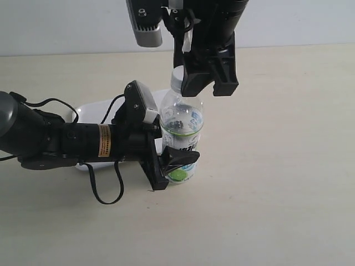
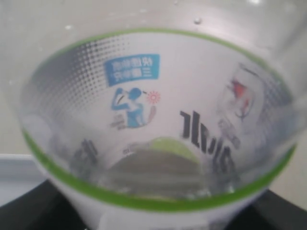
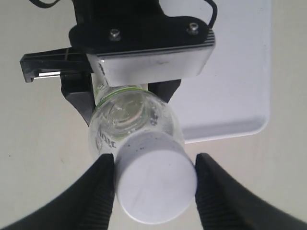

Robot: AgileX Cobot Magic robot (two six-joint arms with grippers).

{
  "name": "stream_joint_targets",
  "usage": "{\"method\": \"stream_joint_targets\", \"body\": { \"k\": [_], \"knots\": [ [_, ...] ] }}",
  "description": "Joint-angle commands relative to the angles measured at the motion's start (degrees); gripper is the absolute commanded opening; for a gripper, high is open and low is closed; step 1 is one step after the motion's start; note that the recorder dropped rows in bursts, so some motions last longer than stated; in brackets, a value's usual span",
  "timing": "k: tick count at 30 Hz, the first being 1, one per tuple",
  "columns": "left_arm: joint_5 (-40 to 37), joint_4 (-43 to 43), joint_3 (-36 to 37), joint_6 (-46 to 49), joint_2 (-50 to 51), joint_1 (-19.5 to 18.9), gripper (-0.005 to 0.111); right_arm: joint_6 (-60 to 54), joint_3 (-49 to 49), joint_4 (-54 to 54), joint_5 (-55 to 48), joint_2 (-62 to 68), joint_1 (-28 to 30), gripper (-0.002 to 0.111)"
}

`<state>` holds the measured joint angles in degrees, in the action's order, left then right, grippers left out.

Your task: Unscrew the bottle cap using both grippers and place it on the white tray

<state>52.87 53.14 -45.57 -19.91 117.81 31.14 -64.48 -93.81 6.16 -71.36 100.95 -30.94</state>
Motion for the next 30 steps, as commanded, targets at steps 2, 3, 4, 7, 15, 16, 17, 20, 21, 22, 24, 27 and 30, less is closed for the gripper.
{"method": "stream_joint_targets", "body": {
  "k": [2, 3, 4, 7, 15, 16, 17, 20, 21, 22, 24, 27, 30],
  "knots": [
    [-0.15, 0.92, 0.08, -0.04, -0.51, 0.11, 0.000, 1.74, -0.27, 2.05, 1.40, -0.18, 0.24, 0.055],
    [-0.15, 0.92, 0.08, -0.04, -0.51, 0.11, 0.000, 2.45, -0.27, 2.05, 1.40, -0.18, 0.24, 0.057],
    [-0.15, 0.92, 0.08, -0.04, -0.51, 0.11, 0.000, 3.37, -0.27, 2.05, 1.40, -0.18, 0.24, 0.058],
    [-0.15, 0.92, 0.08, 0.10, -0.51, 0.11, 0.000, 4.90, -0.27, 2.05, 1.40, -0.18, 0.24, 0.061],
    [-0.15, 0.69, 0.08, 0.09, -0.51, 0.11, 0.000, 6.15, -0.27, 4.58, 1.40, -0.46, 0.24, 0.064],
    [-0.15, 0.69, 0.08, 0.09, -0.51, 0.11, 0.000, 6.15, -0.27, 4.83, 1.40, -0.60, 0.24, 0.064],
    [-0.15, 0.69, 0.08, 0.09, -0.51, 0.11, 0.000, 6.15, -0.27, 4.94, 1.40, -0.87, 0.24, 0.064],
    [-0.15, 0.69, 0.08, 0.09, -0.51, 0.11, 0.000, 7.13, -0.27, 5.26, 1.40, -1.87, 0.24, 0.064],
    [-0.15, 0.69, 0.08, 0.09, -0.51, 0.11, 0.000, 8.23, -0.27, 5.26, 1.40, -2.41, 0.24, 0.064],
    [-0.15, 0.69, 0.08, 0.09, -0.51, 0.11, 0.000, 9.20, -0.27, 5.26, 1.40, -3.02, 0.24, 0.064],
    [-0.15, 0.69, 0.08, 0.09, -0.51, 0.11, 0.000, 11.38, -0.27, 5.26, 1.40, -3.96, 0.24, 0.064],
    [-0.15, 0.69, 0.08, 0.09, -0.51, 0.11, 0.000, 18.34, -0.27, 5.52, 1.40, -5.64, 0.24, 0.064],
    [-0.15, 0.69, 0.08, 0.09, -0.51, 0.11, 0.000, 33.90, -0.27, 5.00, 1.40, -6.86, 0.24, 0.064]
  ]
}}
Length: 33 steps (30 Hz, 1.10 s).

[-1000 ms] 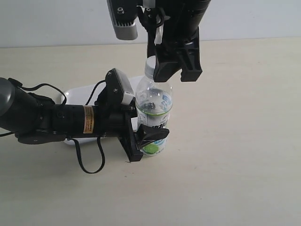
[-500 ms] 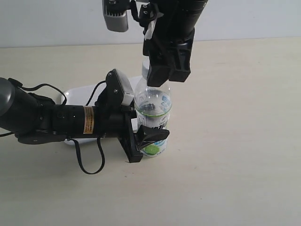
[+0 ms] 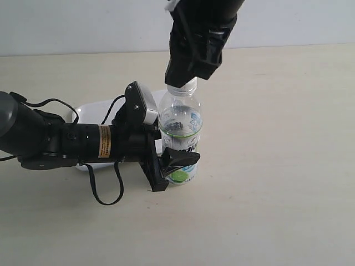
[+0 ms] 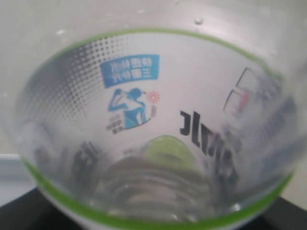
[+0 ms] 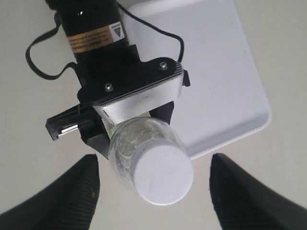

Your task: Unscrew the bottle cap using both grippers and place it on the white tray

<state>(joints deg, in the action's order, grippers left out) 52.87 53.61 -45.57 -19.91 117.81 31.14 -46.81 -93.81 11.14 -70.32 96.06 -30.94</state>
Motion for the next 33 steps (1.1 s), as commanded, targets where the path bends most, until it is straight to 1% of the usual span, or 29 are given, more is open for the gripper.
{"method": "stream_joint_targets", "body": {
  "k": [1, 2, 3, 4, 6, 8, 12, 13, 20, 27, 33],
  "knots": [
    [-0.15, 0.23, 0.08, 0.09, -0.51, 0.11, 0.000, 23.60, -0.27, -0.93, 0.36, -2.01, 0.24, 0.064],
    [-0.15, 0.23, 0.08, 0.09, -0.51, 0.11, 0.000, 29.91, -0.27, -2.45, 0.36, -2.13, 0.24, 0.064],
    [-0.15, 0.23, 0.08, 0.09, -0.51, 0.11, 0.000, 39.35, -0.27, -4.03, 0.36, -2.13, 0.24, 0.064],
    [-0.15, 0.23, 0.08, 0.09, -0.51, 0.11, 0.000, 44.74, -0.27, -5.58, 0.36, -1.98, 0.24, 0.064],
    [-0.15, 0.23, 0.08, 0.09, -0.51, 0.11, 0.000, 51.15, -0.27, -7.25, 0.36, -1.48, 0.24, 0.064],
    [-0.15, 0.23, 0.08, 0.09, -0.51, 0.11, 0.000, 53.21, -0.27, -6.91, 0.36, -0.83, 0.24, 0.064],
    [-0.15, 0.23, 0.08, 0.09, -0.51, 0.11, 0.000, 54.17, -0.39, -2.90, 0.36, 1.46, 0.24, 0.073],
    [-0.15, 0.23, 0.08, -0.05, -0.51, 0.11, 0.000, 54.63, -0.39, -3.06, 0.36, 2.01, 0.24, 0.074],
    [-0.15, 0.33, 0.08, -0.05, -0.51, 0.11, 0.000, 59.06, -0.39, -3.85, 0.36, 5.65, 0.24, 0.071],
    [-0.15, 0.33, 0.08, -0.05, -0.51, 0.11, 0.000, 58.95, -0.54, -4.25, 0.36, 4.95, 0.24, 0.070],
    [-0.15, 0.33, 0.08, -0.05, -0.51, 0.11, 0.000, 58.95, -3.59, -4.13, 0.36, 4.58, 0.24, 0.070]
  ]
}}
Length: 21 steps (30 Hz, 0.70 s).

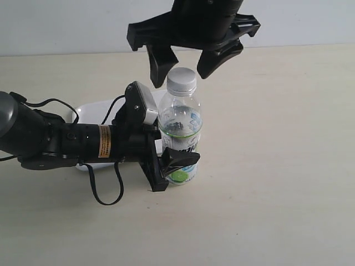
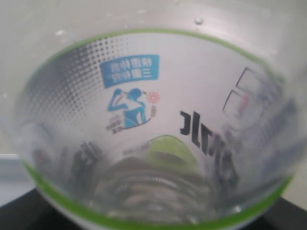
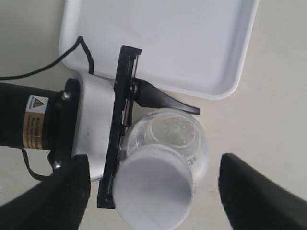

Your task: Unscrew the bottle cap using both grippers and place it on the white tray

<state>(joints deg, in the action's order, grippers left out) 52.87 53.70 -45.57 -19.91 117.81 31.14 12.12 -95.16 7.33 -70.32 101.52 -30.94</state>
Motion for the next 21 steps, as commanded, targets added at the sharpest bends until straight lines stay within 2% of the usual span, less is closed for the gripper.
{"method": "stream_joint_targets", "body": {
  "k": [1, 21],
  "knots": [
    [-0.15, 0.23, 0.08, -0.05, -0.51, 0.11, 0.000, 0.02, -2.38, 0.10, 0.36, -0.87, 0.24, 0.070],
    [-0.15, 0.23, 0.08, -0.05, -0.51, 0.11, 0.000, -0.10, -2.39, -0.81, 0.36, 2.57, 0.24, 0.070]
  ]
}}
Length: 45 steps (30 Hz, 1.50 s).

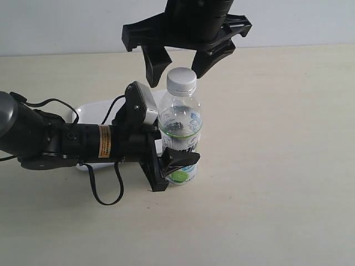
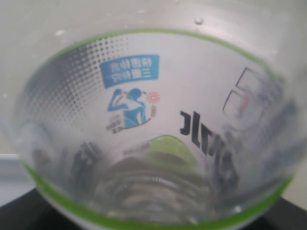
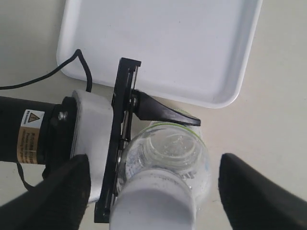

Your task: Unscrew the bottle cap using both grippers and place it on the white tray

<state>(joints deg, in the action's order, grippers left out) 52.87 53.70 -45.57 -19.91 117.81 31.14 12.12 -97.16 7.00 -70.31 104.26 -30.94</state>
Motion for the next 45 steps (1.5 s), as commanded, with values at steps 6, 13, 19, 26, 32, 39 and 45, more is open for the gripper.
{"method": "stream_joint_targets", "body": {
  "k": [6, 13, 19, 26, 32, 39, 45],
  "knots": [
    [-0.15, 0.23, 0.08, -0.05, -0.51, 0.11, 0.000, -0.10, -0.39, 0.06, 0.34, -0.53, 0.24, 0.064],
    [-0.15, 0.23, 0.08, -0.05, -0.51, 0.11, 0.000, -0.39, -0.39, -0.04, 0.34, -1.97, 0.24, 0.064],
    [-0.25, 0.23, 0.08, -0.05, -0.51, 0.11, 0.000, -0.52, 1.79, -1.14, 0.34, -1.97, 0.24, 0.064],
    [-0.25, 0.12, 0.08, -0.05, -0.51, 0.11, 0.000, -0.52, 1.76, -1.14, 0.34, -2.33, 0.24, 0.061],
    [-0.25, 0.12, 0.08, -0.05, -0.51, 0.11, 0.000, -0.52, 1.76, -1.14, 0.34, -2.33, 0.24, 0.038],
    [-0.25, 0.12, 0.08, -0.05, -0.51, 0.11, 0.000, -4.65, 1.76, -1.14, 0.34, -2.33, 0.24, 0.005],
    [-0.25, 0.12, 0.08, -0.05, -0.51, 0.11, 0.000, -11.10, 1.76, -1.14, 0.34, -2.33, 0.24, 0.000]
  ]
}}
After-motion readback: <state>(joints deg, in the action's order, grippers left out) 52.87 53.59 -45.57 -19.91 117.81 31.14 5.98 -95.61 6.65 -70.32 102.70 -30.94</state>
